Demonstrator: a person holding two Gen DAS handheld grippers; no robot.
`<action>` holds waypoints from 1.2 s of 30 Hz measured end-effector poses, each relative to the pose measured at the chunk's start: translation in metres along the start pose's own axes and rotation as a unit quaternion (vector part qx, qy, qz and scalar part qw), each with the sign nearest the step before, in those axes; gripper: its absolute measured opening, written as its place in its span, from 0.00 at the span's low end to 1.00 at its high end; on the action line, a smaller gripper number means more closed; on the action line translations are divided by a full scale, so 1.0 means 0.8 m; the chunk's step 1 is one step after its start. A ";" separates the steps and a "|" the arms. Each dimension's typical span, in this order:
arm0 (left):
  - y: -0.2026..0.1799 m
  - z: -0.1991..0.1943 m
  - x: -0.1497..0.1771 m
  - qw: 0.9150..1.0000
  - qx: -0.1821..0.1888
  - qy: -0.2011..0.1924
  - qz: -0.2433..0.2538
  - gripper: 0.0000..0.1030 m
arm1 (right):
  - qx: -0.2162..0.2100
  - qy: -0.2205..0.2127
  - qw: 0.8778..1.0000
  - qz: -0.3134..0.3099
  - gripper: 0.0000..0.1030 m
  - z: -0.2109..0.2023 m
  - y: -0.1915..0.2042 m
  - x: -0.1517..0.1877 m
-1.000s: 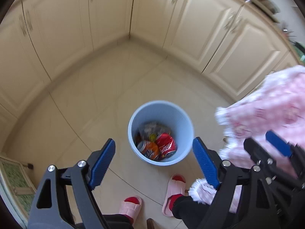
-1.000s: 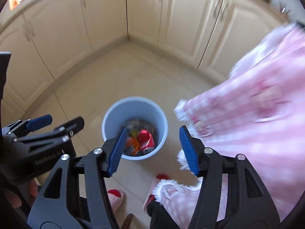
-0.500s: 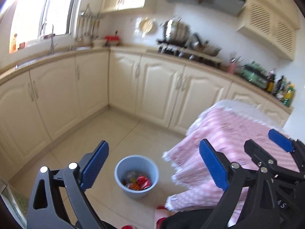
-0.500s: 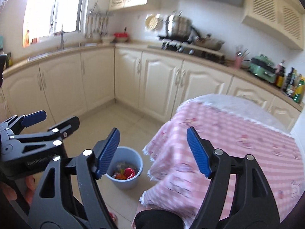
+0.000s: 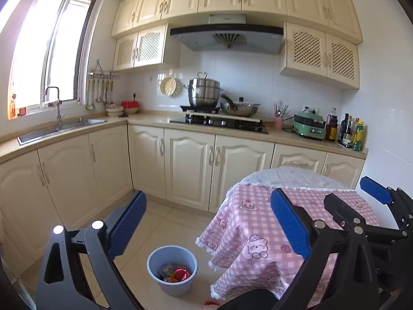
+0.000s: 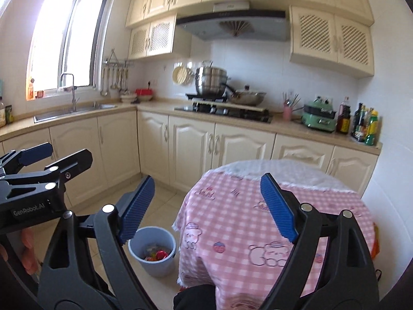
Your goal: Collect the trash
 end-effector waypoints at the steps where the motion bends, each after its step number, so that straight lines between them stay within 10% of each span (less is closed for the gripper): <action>1: -0.003 -0.005 -0.003 1.000 0.000 -0.004 0.001 0.92 | 0.003 -0.007 1.000 -0.001 0.82 -0.008 -0.002 -0.004; 36: -0.004 -0.042 -0.024 0.999 -0.008 -0.050 0.006 0.92 | 0.000 -0.036 0.999 -0.013 0.85 -0.040 0.000 -0.021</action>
Point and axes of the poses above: each gripper's, at about its wrist camera, not at the fingertips, and z roughly the way its jaws point, y to its left, x to its underside, the point moved 7 cm from there along z, roughly the way its jaws point, and after that the axes turned 11 degrees about -x, right-handed, at the moved point
